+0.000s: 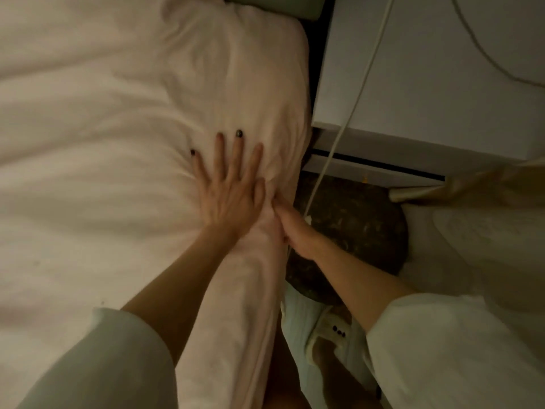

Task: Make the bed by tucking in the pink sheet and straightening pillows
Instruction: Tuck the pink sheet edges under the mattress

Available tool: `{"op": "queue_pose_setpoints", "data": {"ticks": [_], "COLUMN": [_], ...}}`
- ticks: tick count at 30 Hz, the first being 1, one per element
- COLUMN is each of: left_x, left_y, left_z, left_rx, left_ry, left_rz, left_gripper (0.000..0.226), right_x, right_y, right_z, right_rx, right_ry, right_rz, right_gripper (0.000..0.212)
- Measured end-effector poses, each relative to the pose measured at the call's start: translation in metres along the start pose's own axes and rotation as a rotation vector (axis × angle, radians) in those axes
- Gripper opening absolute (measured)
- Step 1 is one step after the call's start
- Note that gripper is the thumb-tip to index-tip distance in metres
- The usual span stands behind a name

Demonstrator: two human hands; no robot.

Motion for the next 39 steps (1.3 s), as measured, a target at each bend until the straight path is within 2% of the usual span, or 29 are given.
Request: {"op": "queue_pose_setpoints", "data": {"ticks": [2,6,14,21,23,25,27,29,33,36,39], "left_x": [0.010,0.033,0.059,0.048,0.040,0.030,0.019,0.012,0.030,0.048,0.059], "left_y": [-0.011,-0.017,-0.018,-0.023,-0.023,-0.022,-0.019,-0.014,-0.002,-0.006,-0.012], "left_z": [0.035,0.093,0.231,0.356,0.377,0.403,0.421,0.435,0.445,0.453,0.456], "left_rx": [-0.016,-0.079,-0.297,-0.445,-0.429,-0.360,-0.285,-0.250,-0.369,-0.331,-0.274], "left_ry": [0.059,0.128,0.081,0.017,-0.016,-0.062,-0.082,-0.044,0.231,0.349,0.395], "left_rz": [-0.011,-0.045,-0.108,-0.108,-0.137,-0.147,-0.080,0.068,0.571,0.760,0.803], "left_gripper": [0.061,0.061,0.066,0.088,0.075,0.051,0.036,0.034,0.027,0.015,0.017], "right_x": [0.019,0.051,0.128,0.202,0.219,0.239,0.258,0.276,0.298,0.303,0.302], "right_y": [-0.006,0.003,0.018,-0.033,-0.048,-0.067,-0.083,-0.099,-0.111,-0.103,-0.084], "right_z": [0.019,0.051,0.098,0.152,0.162,0.177,0.190,0.203,0.214,0.216,0.213], "right_rx": [-0.068,-0.057,0.121,0.135,0.158,0.197,0.222,0.213,0.149,0.137,0.222], "right_ry": [-0.061,-0.087,-0.181,-0.238,-0.240,-0.258,-0.293,-0.319,-0.393,-0.391,-0.260], "right_rz": [-0.009,0.040,0.123,0.079,0.059,0.024,-0.015,-0.062,-0.188,-0.330,-0.333], "right_gripper": [0.052,0.041,0.040,0.036,0.035,0.034,0.032,0.033,0.042,0.024,0.012]}}
Point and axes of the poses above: each hand's wrist, its own z-axis away from the middle knuckle, its own y-axis out of the back of the hand, x = y × z, the point moved 1 cm from there along -z, towards the middle knuckle
